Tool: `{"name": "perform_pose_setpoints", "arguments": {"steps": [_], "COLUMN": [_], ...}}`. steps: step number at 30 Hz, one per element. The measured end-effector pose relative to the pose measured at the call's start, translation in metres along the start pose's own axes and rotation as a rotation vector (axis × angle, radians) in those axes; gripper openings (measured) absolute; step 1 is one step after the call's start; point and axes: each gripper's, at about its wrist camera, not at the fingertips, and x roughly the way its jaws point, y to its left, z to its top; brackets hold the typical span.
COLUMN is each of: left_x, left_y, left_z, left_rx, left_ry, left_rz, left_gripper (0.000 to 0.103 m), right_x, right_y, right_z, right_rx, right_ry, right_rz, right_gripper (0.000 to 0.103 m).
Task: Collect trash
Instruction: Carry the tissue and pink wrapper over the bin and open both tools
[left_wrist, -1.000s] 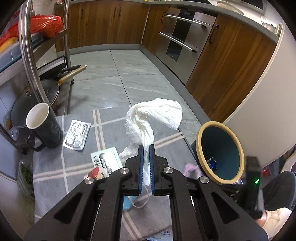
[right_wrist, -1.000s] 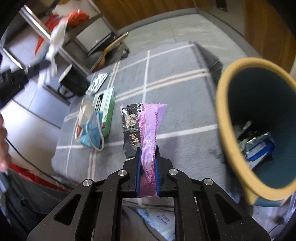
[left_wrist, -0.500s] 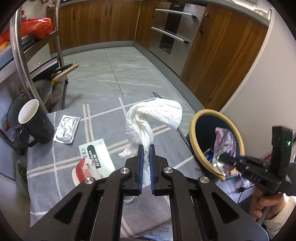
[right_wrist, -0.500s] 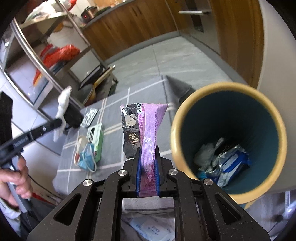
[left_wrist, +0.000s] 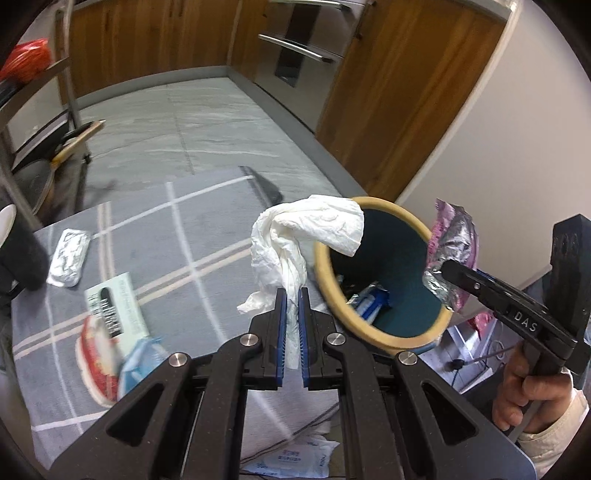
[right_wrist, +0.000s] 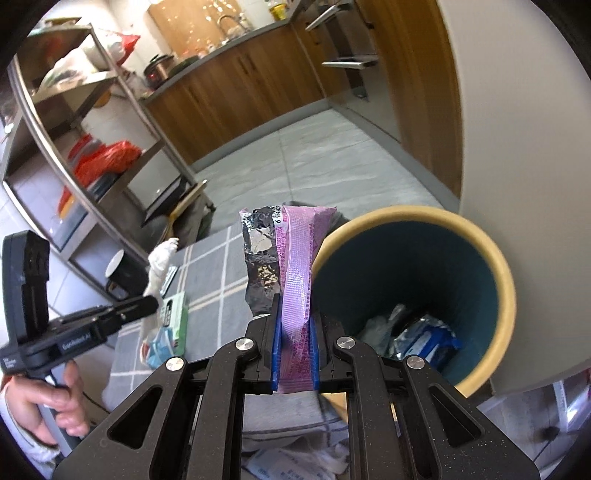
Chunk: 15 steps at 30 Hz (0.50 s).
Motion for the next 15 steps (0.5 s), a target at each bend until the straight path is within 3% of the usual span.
{"name": "perform_pose_setpoints", "arguments": {"steps": [10, 15], "left_x": [0.052, 0.077], "left_y": [-0.048, -0.063], "left_z": [0.01, 0.013], "left_rx": [0.008, 0.015], "left_ry": [0.097, 0.139], "left_rz": [-0.152, -0.177], "left_gripper": [0.006, 0.006], "right_x": [-0.005, -0.008], "right_y": [-0.029, -0.044], "right_z": [0.001, 0.002], "right_rx": [0.077, 0.123], "right_ry": [-0.019, -0.034], "right_rz": [-0.055, -0.078], "right_gripper": [0.013, 0.013]}}
